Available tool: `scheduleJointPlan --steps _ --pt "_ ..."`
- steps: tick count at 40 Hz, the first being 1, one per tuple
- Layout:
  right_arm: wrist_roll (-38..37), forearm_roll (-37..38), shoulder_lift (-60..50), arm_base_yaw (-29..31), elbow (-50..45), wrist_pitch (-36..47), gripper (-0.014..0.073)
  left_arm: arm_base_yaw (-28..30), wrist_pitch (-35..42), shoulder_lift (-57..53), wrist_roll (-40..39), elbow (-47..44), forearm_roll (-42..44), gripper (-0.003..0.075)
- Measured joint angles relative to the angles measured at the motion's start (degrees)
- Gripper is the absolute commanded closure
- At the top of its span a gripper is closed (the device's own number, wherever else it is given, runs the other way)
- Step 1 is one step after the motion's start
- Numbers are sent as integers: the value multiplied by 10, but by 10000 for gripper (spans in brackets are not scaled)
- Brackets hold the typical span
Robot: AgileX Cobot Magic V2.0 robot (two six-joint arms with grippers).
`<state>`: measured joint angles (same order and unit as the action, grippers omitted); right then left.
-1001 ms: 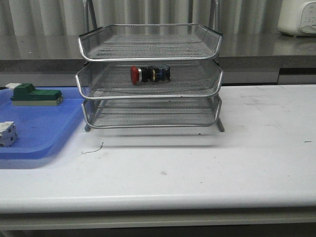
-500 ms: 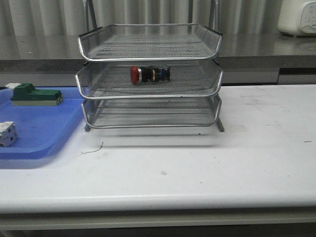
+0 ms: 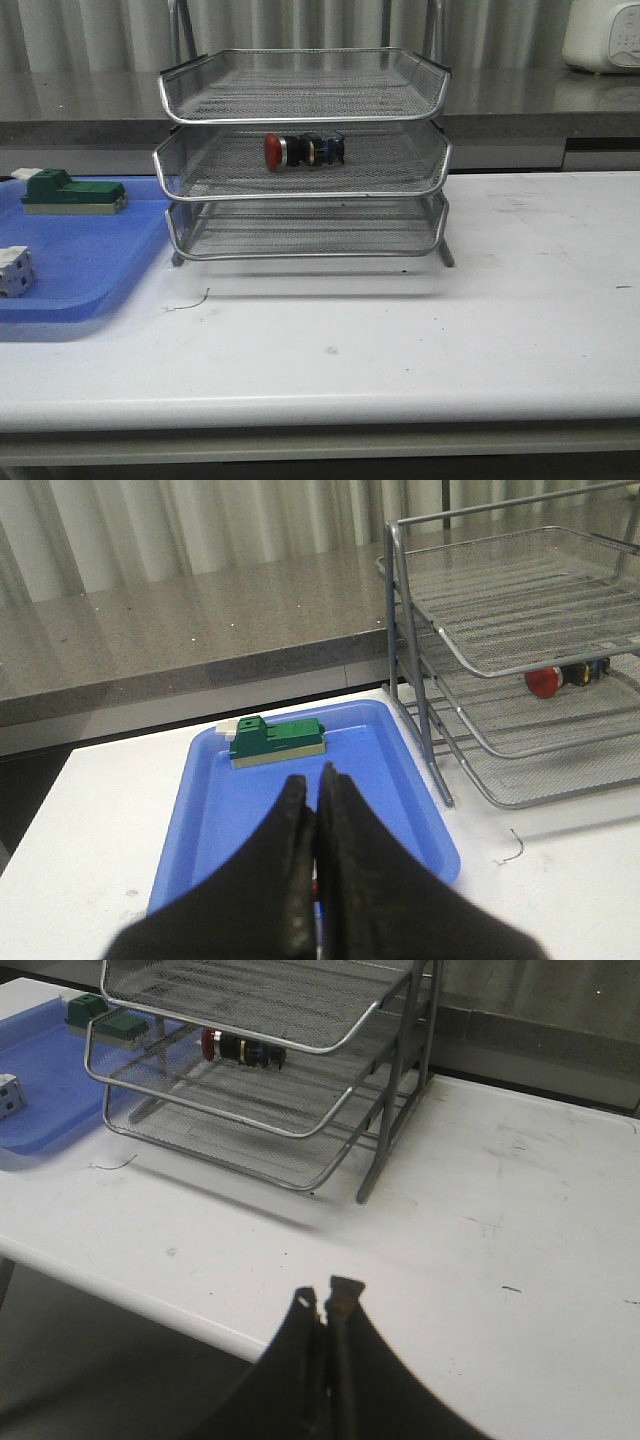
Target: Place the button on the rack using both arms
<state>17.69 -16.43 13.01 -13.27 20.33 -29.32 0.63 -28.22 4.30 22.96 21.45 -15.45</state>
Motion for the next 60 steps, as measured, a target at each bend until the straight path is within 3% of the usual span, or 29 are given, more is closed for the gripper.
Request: scheduleJointPlan --steps 12,19,24,35,60 --pt "0 0 0 0 0 0 654 0 32 -1 -5 -25 5 739" --pt "0 0 0 0 0 0 654 0 103 -37 -133 -84 94 739" --pt "0 -1 0 0 0 1 654 0 135 -46 -174 -135 122 739" --pt "0 -1 0 0 0 1 654 0 163 -46 -183 -219 129 739" --pt "0 -1 0 0 0 1 654 0 190 -46 -184 -219 130 739"
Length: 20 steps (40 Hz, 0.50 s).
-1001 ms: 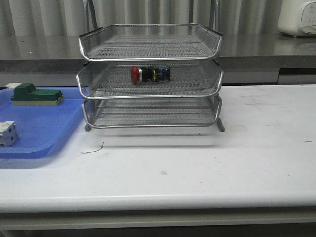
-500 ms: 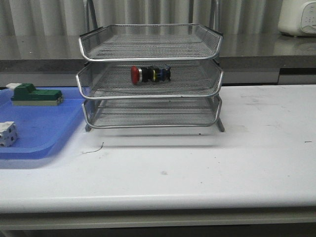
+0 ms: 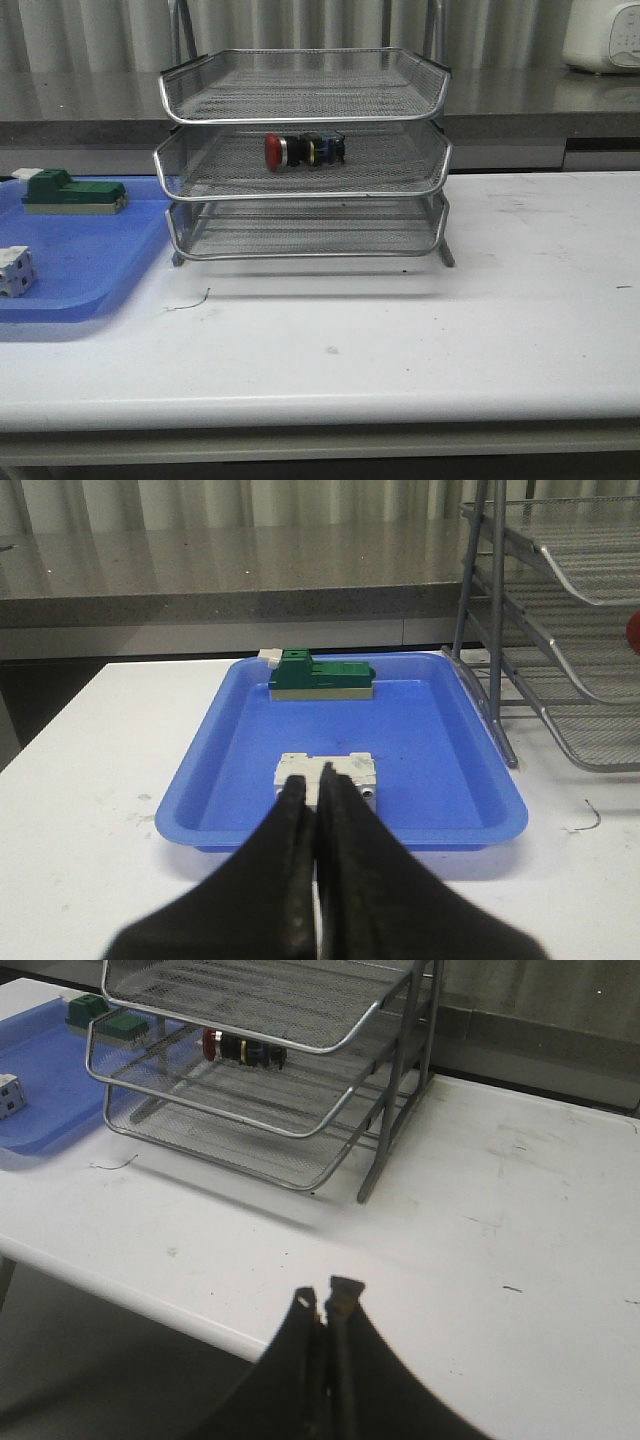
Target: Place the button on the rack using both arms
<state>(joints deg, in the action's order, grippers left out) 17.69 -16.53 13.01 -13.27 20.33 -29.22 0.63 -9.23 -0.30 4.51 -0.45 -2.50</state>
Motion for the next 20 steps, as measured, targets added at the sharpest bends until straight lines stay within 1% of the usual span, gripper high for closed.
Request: scheduleJointPlan --steps 20 --pt "0 0 0 0 -8 0 654 0 0 0 0 0 0 739"
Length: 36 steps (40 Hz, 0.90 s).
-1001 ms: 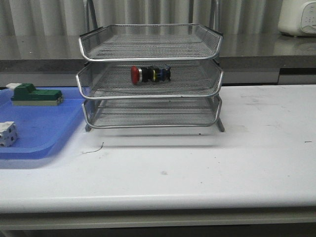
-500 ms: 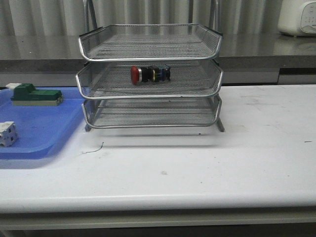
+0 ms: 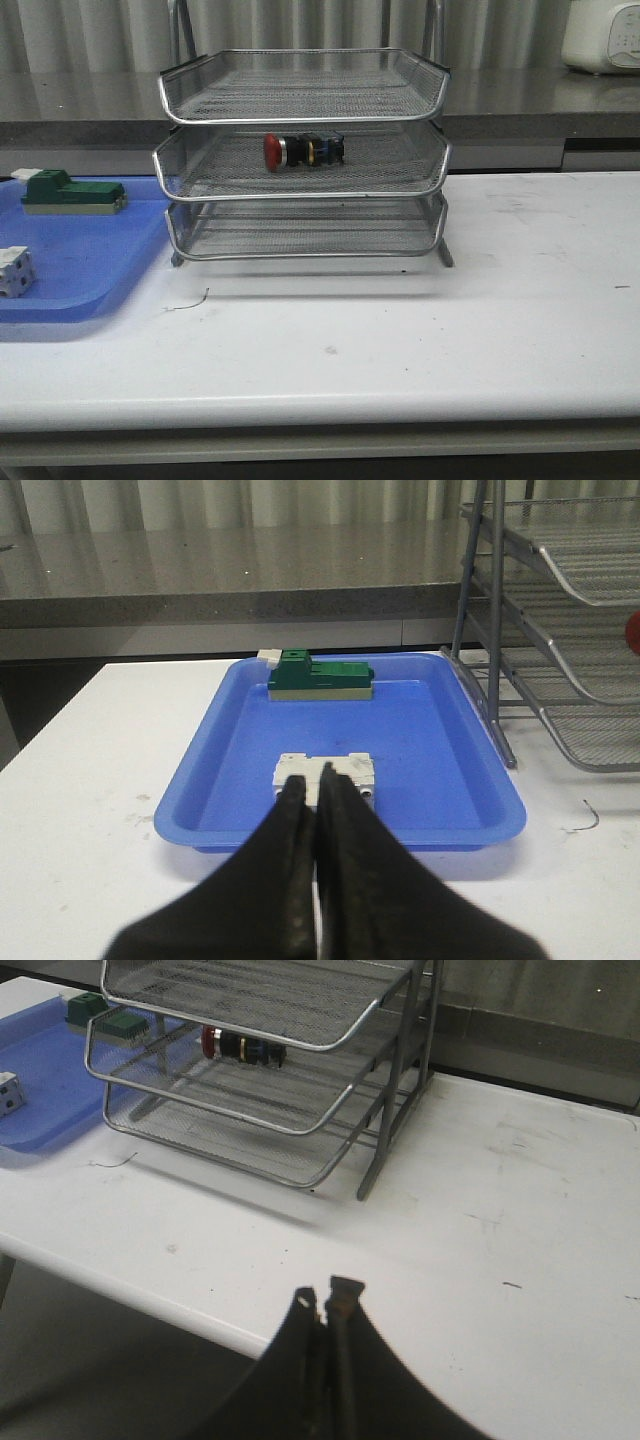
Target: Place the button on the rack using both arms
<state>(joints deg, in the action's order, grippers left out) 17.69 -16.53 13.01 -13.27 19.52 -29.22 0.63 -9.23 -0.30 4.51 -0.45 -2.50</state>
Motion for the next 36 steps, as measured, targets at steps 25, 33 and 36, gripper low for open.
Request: scheduleJointPlan --steps 25,33,36 --pt "-126 80 -136 122 -203 144 654 0 0 0 -1 0 0 739" --pt "-129 92 -136 123 -211 139 654 0 0 0 -1 0 0 739" --pt "-129 93 -136 123 -211 139 654 0 0 0 -1 0 0 739"
